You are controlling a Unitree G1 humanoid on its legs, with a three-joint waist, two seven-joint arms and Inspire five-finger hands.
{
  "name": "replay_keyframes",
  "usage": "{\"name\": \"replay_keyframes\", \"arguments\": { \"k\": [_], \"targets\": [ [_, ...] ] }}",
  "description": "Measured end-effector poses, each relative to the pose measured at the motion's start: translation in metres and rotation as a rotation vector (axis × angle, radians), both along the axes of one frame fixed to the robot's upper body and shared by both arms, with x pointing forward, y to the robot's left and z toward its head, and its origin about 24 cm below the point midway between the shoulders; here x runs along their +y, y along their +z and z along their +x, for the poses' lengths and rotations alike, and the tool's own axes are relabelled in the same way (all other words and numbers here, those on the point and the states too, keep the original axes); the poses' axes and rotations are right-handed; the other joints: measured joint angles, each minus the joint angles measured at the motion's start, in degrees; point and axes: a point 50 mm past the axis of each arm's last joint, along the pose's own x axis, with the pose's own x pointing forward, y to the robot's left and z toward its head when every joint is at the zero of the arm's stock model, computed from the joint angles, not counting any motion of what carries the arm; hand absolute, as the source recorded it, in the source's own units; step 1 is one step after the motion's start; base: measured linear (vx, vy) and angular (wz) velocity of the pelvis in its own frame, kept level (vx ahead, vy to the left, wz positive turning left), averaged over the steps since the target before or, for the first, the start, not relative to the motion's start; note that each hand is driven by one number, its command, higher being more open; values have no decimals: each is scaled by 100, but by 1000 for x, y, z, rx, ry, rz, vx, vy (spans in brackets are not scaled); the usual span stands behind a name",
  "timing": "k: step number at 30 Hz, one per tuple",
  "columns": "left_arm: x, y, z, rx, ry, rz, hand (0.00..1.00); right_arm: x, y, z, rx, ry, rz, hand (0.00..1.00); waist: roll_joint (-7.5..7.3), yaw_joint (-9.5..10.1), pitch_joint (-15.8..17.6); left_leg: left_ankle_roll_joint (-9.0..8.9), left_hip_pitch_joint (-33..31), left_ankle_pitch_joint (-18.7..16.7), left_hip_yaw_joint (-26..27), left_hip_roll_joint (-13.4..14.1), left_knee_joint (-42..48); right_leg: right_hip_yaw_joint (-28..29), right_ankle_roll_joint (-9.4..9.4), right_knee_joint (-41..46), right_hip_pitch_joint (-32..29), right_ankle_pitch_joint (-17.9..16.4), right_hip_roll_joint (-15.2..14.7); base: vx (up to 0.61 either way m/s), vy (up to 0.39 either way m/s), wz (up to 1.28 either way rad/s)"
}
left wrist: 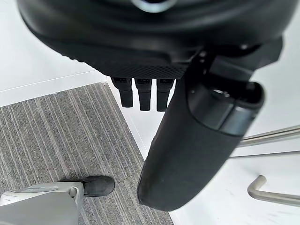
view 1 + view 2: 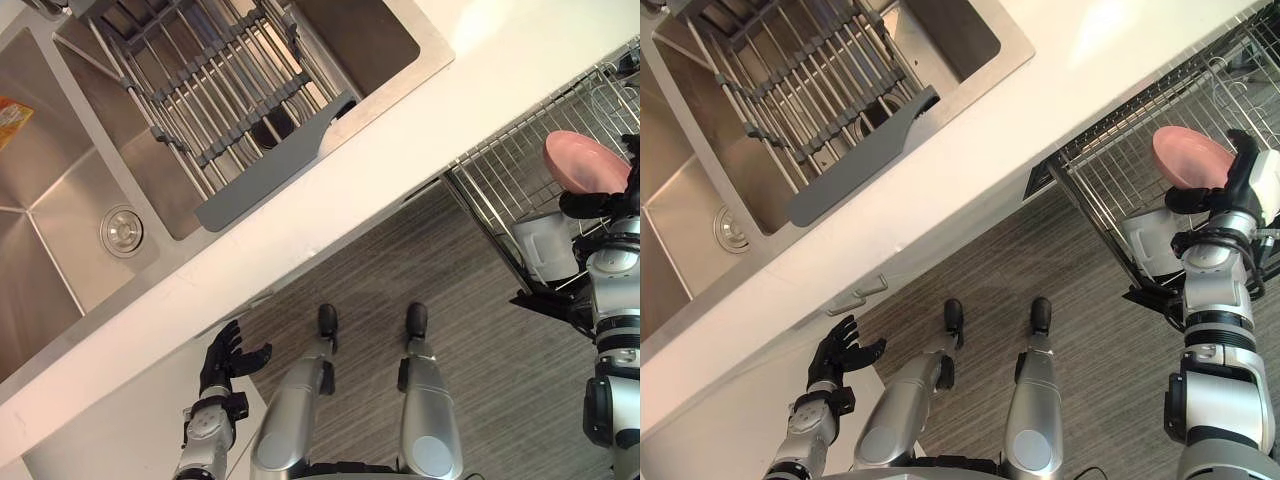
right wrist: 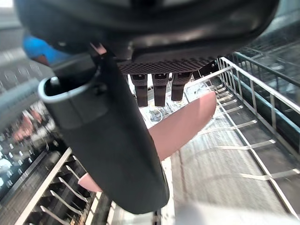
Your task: Walk over to the sink, pick up the cup, carry it to the dishwasher, place the cup inside the dishwasher, then close the dishwasher door
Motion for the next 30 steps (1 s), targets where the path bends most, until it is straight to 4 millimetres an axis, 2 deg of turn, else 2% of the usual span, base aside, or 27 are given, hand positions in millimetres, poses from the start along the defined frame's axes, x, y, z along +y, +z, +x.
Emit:
{"name": "replay_keyframes", "arguments": {
  "k": [5,7,9,12,15,19,24,28,30],
  "targets": [
    [2,0,0,4,11,1,90,11,4,-21,-138,10,-20,90,-68,-2,-2,-60,225,44,-86,67,-122,-98,30,-11,224,-35,59,-9,-36,6],
    [8,1,-1,-2,37,4,90,13,-5,-31,-187,5,39,90,-186,-9,-13,-93,283,71,-110,96,-187,-122,41,-10,262,-72,86,-17,-45,3],
    [10,2,-1,0,41,7,90,12,-12,-37,-191,-5,64,90,-227,-15,-11,-100,313,78,-131,109,-199,-143,34,-11,297,-82,100,-2,-38,6],
    [13,0,-3,17,58,3,90,9,-39,-57,-192,-23,174,90,-358,-25,-57,-120,467,62,-145,128,-203,-176,32,-13,453,-125,118,8,-8,3],
    [24,1,-5,21,93,11,90,12,-60,-69,-163,-1,237,90,-520,-53,-137,-134,518,48,-131,149,-200,-163,32,-31,504,-129,143,18,-9,-3],
    [35,3,-8,29,111,30,90,10,-86,-89,-148,-9,352,90,-664,-82,-221,-156,704,-53,-74,171,-179,-122,31,-126,716,-132,170,18,6,-7],
    [45,0,-16,50,156,30,90,11,-113,-125,-219,-73,511,90,-784,-103,-344,-166,817,-187,-42,189,-126,-123,43,-127,847,-216,178,48,5,-3],
    [46,-9,-33,109,176,10,90,12,-134,-156,-279,-135,659,90,-823,-86,-503,-169,849,-560,161,281,256,-104,40,-129,1050,-309,182,83,19,-11],
    [44,-12,-39,127,187,-4,90,13,-139,-164,-302,-143,701,90,-796,-80,-572,-202,814,-762,290,344,485,-88,42,-126,1106,-348,201,71,20,-14]
  ]
}}
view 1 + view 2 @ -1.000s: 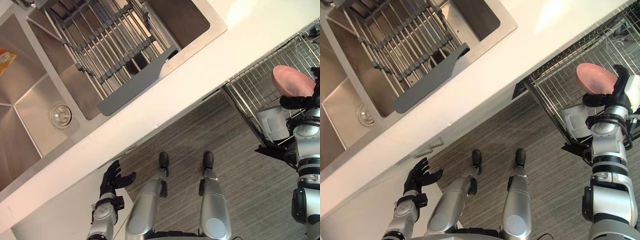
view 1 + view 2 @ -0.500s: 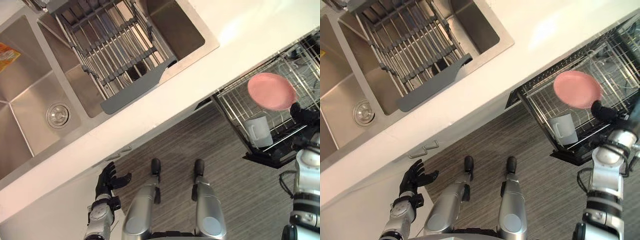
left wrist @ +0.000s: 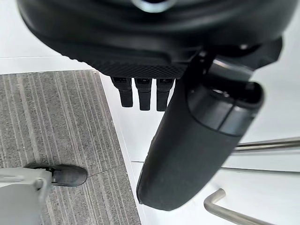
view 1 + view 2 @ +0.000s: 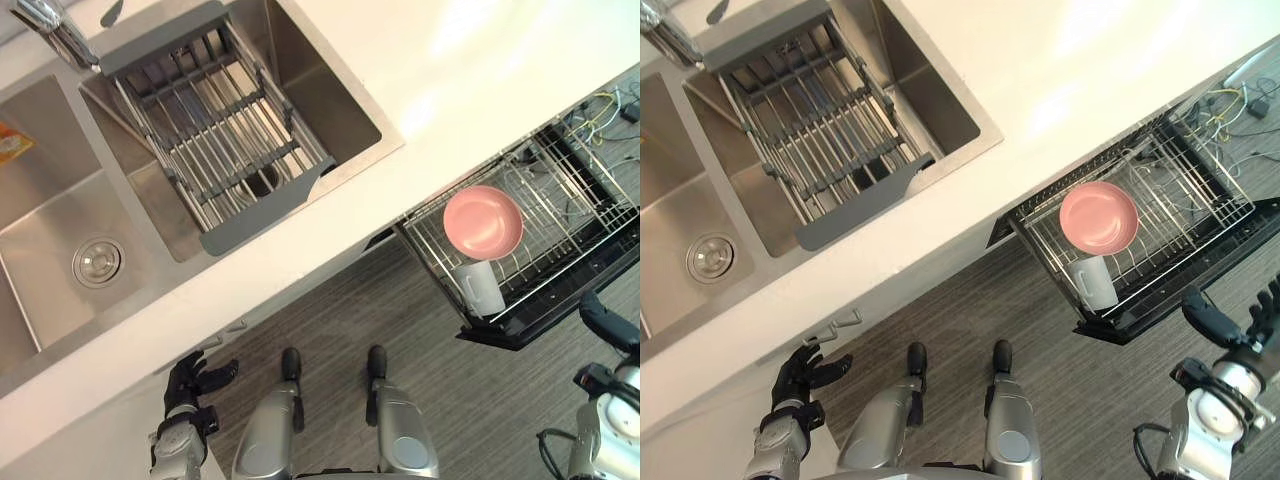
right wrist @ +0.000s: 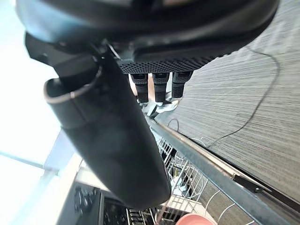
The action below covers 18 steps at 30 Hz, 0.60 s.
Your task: Walk over to the sink, pick up the cup, carry it to the dishwasher, place the cup inside the dishwasher, then close the dishwasher door
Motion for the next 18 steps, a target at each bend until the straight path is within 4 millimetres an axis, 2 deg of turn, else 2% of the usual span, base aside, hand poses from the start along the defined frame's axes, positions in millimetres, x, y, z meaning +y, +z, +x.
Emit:
{"name": "replay_keyframes", "arguments": {
  "k": [3,9,14,18],
  "targets": [
    [-5,-4,-5,10,20,-25,90,0,-5,-5,-73,-8,92,90,26,56,-39,21,-67,-269,282,170,430,6,-10,87,51,-90,42,69,16,-11],
    [-7,-6,-8,23,18,-34,90,0,-13,-1,-193,20,221,90,112,147,-93,31,-248,-588,307,260,988,-25,10,392,18,-354,49,46,25,3],
    [-7,-4,-4,8,11,-32,90,1,-31,19,-268,16,381,90,128,245,-93,20,-379,-615,479,323,1172,-65,-13,597,-130,-463,41,27,2,5],
    [-8,-3,-1,3,0,-29,90,-9,-32,26,-286,-12,404,90,153,268,-83,21,-431,-614,464,319,1193,-126,-12,615,-165,-468,28,-11,-6,3]
  ]
}}
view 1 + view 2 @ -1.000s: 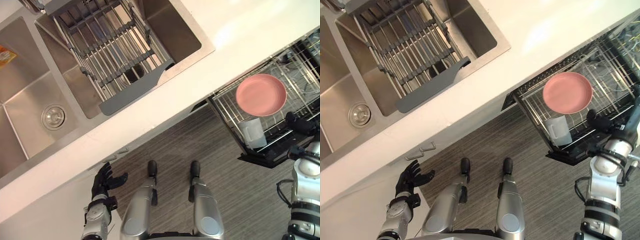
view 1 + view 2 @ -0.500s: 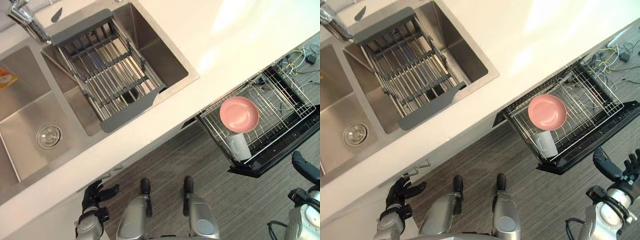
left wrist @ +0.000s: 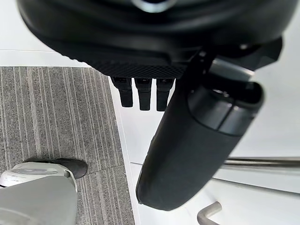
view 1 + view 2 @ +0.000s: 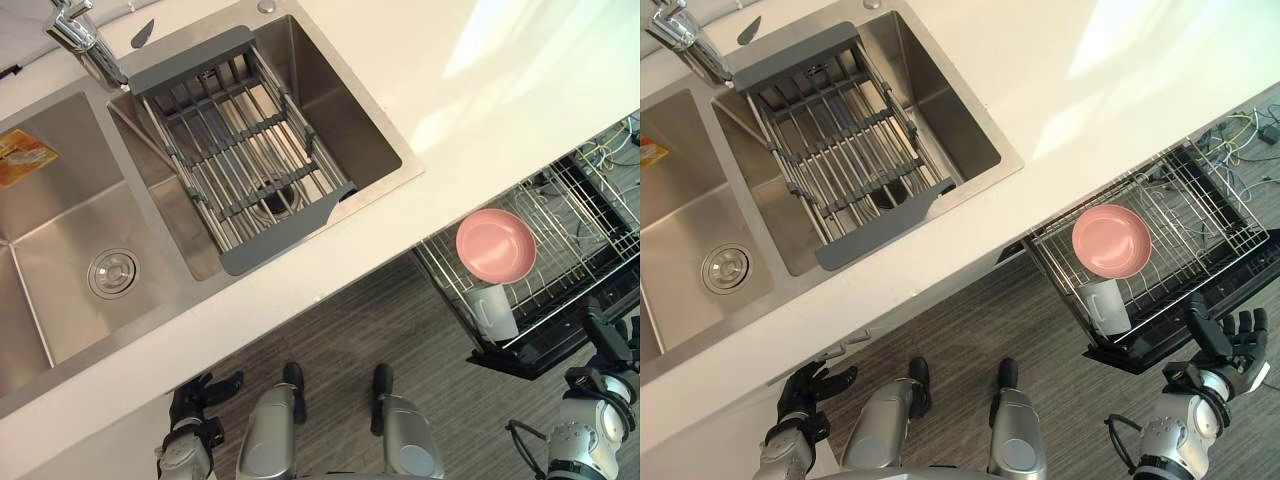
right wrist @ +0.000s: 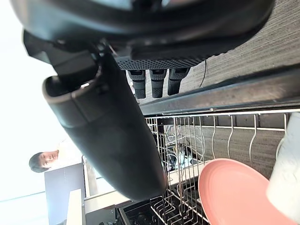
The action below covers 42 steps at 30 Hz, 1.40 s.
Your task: Walk over to the sink, pick up the cup, carry it to the dishwasher, place the cup inside the dishwasher, then close the dishwasher door
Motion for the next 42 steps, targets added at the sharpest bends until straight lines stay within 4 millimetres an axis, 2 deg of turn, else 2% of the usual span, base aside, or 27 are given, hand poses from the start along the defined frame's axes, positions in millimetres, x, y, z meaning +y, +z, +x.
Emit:
{"name": "replay_keyframes", "arguments": {
  "k": [4,11,20,26,29,31,36,42],
  "targets": [
    [-4,3,9,-20,-28,-3,90,-7,-4,-3,42,-15,12,90,54,37,18,20,-76,30,-118,-56,-55,-127,31,83,-43,-82,-44,-32,-24,17],
    [-4,3,10,-21,-30,-3,90,-12,-4,-9,33,-55,21,90,80,63,5,20,-88,46,-184,-99,-72,-194,29,146,-42,-143,-87,21,1,8],
    [-8,2,11,-18,-56,-7,90,-2,-2,10,-147,-57,133,90,172,102,15,-4,-44,158,-172,-139,-275,-149,37,113,-104,-127,-136,4,2,-1],
    [-8,5,14,-44,-68,-4,90,12,13,41,-308,-4,175,90,268,92,28,-10,38,527,-219,-205,-750,-185,7,-144,-96,115,-132,-35,-19,3],
    [-7,10,19,-73,-72,6,90,20,30,65,-397,41,184,90,379,90,76,6,15,718,-349,-262,-916,-273,3,-244,-93,218,-132,-115,-19,20],
    [-7,14,25,-99,-77,12,90,25,48,84,-485,64,197,90,508,89,140,9,-43,864,-542,-306,-1056,-432,-18,-248,-99,251,-135,-126,-29,37],
    [-4,14,26,-98,-78,21,90,43,82,120,-632,147,240,90,690,117,240,-20,-86,1184,-815,-321,-1352,-695,-66,-247,-140,285,-118,-77,-29,28],
    [-1,14,27,-91,-80,28,90,63,116,158,-696,243,256,90,734,229,277,-61,-190,1308,-934,-319,-1443,-779,-90,-245,-239,296,-75,10,-11,9]
  ]
}}
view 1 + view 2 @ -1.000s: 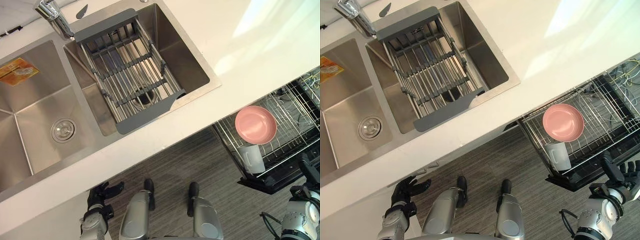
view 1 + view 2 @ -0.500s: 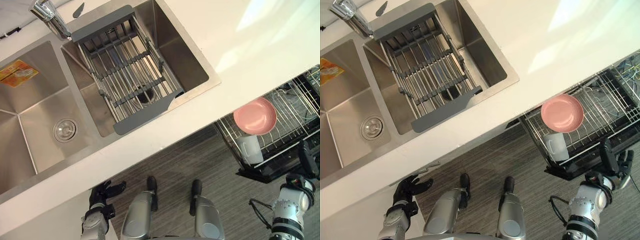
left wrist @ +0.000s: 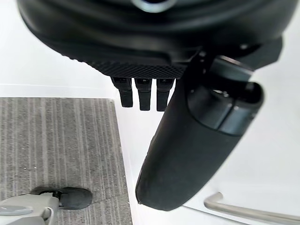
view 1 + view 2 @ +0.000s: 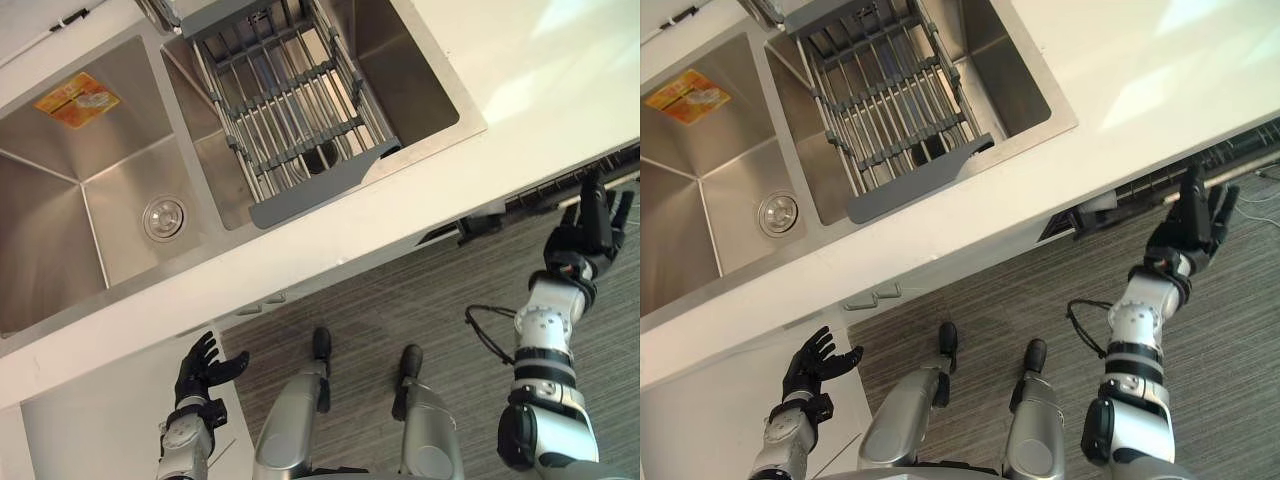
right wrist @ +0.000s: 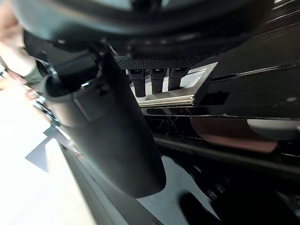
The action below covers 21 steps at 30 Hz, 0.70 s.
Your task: Walk over to the sink, pick up the cup, carry it to the dishwasher, place the cup inside the dishwasher, then close the dishwasher door
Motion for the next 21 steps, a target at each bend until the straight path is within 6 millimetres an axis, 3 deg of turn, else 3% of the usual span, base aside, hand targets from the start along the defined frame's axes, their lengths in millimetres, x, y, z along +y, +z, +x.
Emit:
{"name": "replay_keyframes", "arguments": {
  "k": [4,12,17,19,21],
  "targets": [
    [3,2,2,-3,-7,11,90,12,-1,9,-28,58,1,90,8,7,13,18,-26,15,-34,-29,14,1,0,0,3,0,-16,7,19,5],
    [7,4,3,-9,-20,33,90,15,6,24,-9,68,18,90,7,1,98,-20,-28,103,-59,45,-13,7,-83,2,-17,61,65,-60,2,-1],
    [7,7,9,-23,-24,35,90,13,8,25,69,122,-132,90,1,-74,143,-70,-23,146,-47,143,-32,30,-126,6,-46,91,160,-14,-19,-5],
    [7,8,10,-28,-26,35,90,8,1,20,137,149,-245,90,-2,-110,144,-83,18,158,-56,157,-42,20,-128,5,-4,90,177,0,0,0],
    [7,7,9,-23,-27,34,90,6,-30,5,287,215,-387,90,-34,-128,130,-96,235,164,-101,156,-117,-36,-133,-21,224,61,181,43,0,10]
  ]
}}
